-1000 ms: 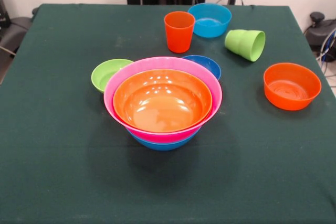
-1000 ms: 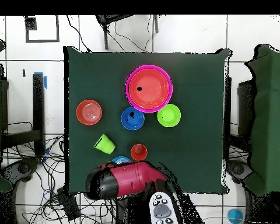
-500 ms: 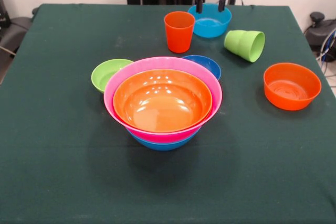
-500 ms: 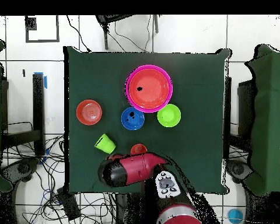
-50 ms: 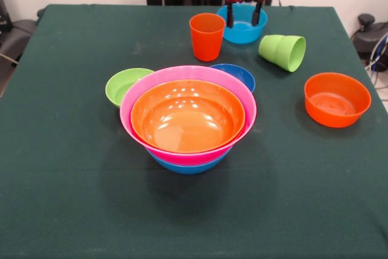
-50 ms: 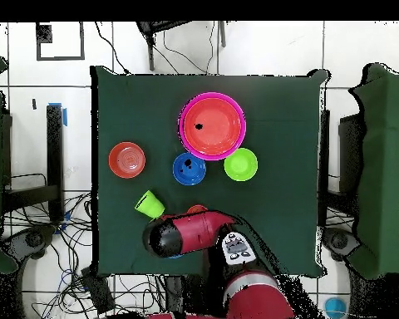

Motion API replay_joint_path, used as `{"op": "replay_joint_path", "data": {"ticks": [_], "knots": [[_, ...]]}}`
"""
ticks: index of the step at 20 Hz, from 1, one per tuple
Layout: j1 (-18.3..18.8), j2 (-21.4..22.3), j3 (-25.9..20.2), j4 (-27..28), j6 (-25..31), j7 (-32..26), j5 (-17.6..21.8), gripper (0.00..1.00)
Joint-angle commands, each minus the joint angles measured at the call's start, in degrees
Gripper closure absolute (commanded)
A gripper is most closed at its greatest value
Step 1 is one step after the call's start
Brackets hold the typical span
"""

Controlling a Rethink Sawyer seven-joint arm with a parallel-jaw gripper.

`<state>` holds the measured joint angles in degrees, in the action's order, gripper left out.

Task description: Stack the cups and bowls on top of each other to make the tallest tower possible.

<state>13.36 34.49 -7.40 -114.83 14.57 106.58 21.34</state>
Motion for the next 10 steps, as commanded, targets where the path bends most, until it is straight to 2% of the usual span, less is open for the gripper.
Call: {"op": "replay_joint_path", "data": {"ticks": [1, 6, 10], "knots": [[-0.18, -5.01, -2.81, 7.91, -0.90, 1.75, 2.04, 0.00], [0.56, -3.49, -3.20, 6.13, 0.18, 1.74, 1.75, 0.00], [0.67, -0.88, -3.27, 1.74, -0.11, 2.73, 1.61, 0.00]]}}
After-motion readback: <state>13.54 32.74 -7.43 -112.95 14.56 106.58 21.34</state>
